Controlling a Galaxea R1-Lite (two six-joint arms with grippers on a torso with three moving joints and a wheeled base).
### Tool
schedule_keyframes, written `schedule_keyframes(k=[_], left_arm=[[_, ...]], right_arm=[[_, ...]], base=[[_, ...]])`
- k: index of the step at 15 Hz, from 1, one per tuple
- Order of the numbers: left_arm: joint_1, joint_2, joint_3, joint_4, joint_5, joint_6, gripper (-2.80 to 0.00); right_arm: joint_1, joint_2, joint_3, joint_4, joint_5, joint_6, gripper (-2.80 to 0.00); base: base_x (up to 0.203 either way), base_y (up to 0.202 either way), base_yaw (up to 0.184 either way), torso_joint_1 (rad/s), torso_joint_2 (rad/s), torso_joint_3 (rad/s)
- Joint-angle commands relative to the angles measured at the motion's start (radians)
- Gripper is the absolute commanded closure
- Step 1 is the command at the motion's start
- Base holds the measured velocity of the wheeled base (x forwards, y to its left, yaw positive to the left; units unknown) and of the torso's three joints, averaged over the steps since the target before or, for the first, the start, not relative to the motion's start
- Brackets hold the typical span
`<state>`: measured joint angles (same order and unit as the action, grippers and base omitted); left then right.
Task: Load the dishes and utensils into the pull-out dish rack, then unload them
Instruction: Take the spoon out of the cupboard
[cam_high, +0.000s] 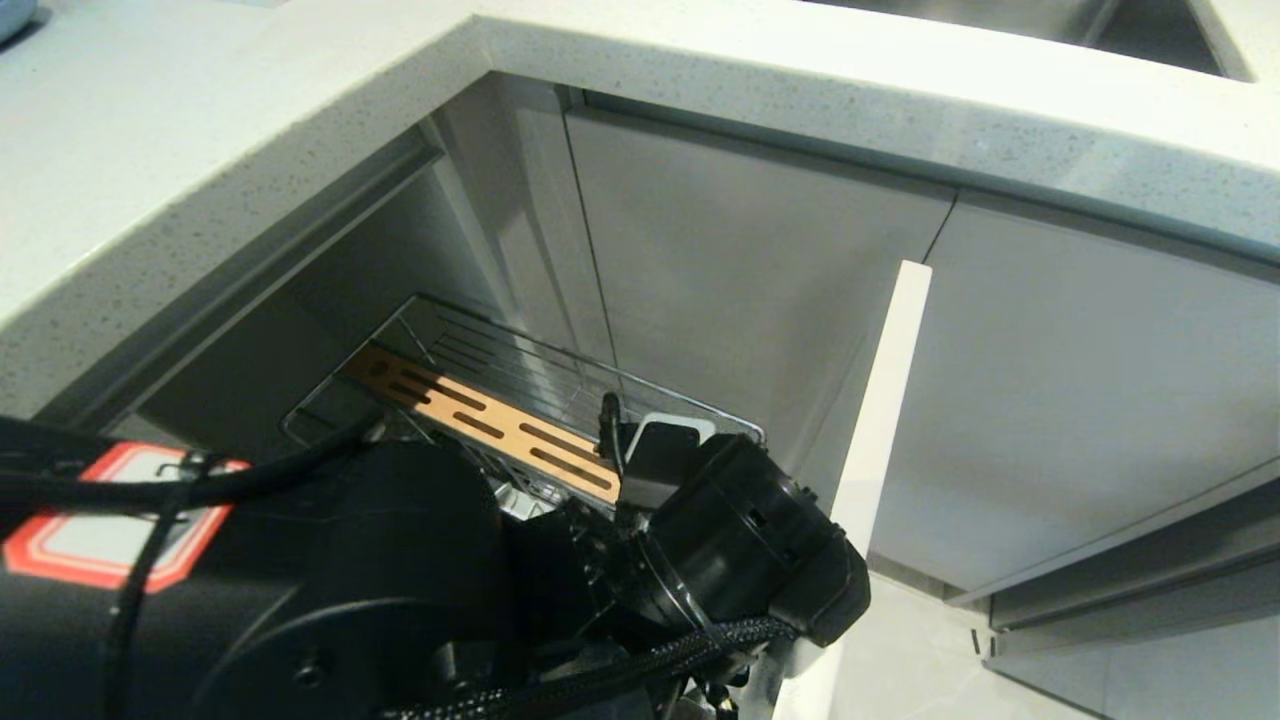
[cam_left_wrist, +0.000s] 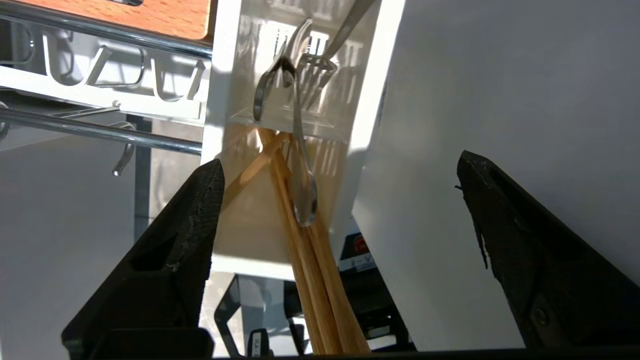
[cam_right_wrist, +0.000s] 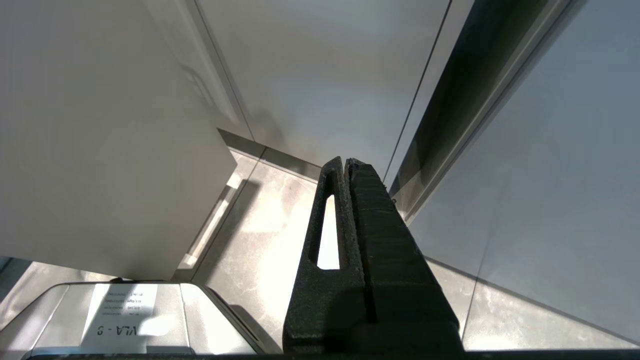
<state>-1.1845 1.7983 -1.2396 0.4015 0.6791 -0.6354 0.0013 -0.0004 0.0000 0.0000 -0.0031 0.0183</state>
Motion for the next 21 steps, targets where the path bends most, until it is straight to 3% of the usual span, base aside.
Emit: schedule_keyframes(k=[1,11,12,21], left_arm=[[0.0,0.013,0.005,0.0,0.003,-0.004,-2.8],[0.005,0.027,0.006,0.003,0.007,0.005,-2.8],[0.005,0.027,0.006,0.005,0.007,0.005,0.0],[0.006,0.028,0.005,0.003,0.016,0.005,0.0]], right_arm=[[0.0,0.0,0.002,0.0,0.0,0.0,0.0],[0.0,0.0,0.002,0.0,0.0,0.0,0.0],[0.0,0.0,0.002,0.0,0.0,0.0,0.0],[0.0,0.0,0.002,0.0,0.0,0.0,0.0]], base=[[0.0,0.0,0.0,0.0,0.0,0.0],[0.0,0.0,0.0,0.0,0.0,0.0],[0.0,0.0,0.0,0.0,0.0,0.0],[0.0,0.0,0.0,0.0,0.0,0.0]])
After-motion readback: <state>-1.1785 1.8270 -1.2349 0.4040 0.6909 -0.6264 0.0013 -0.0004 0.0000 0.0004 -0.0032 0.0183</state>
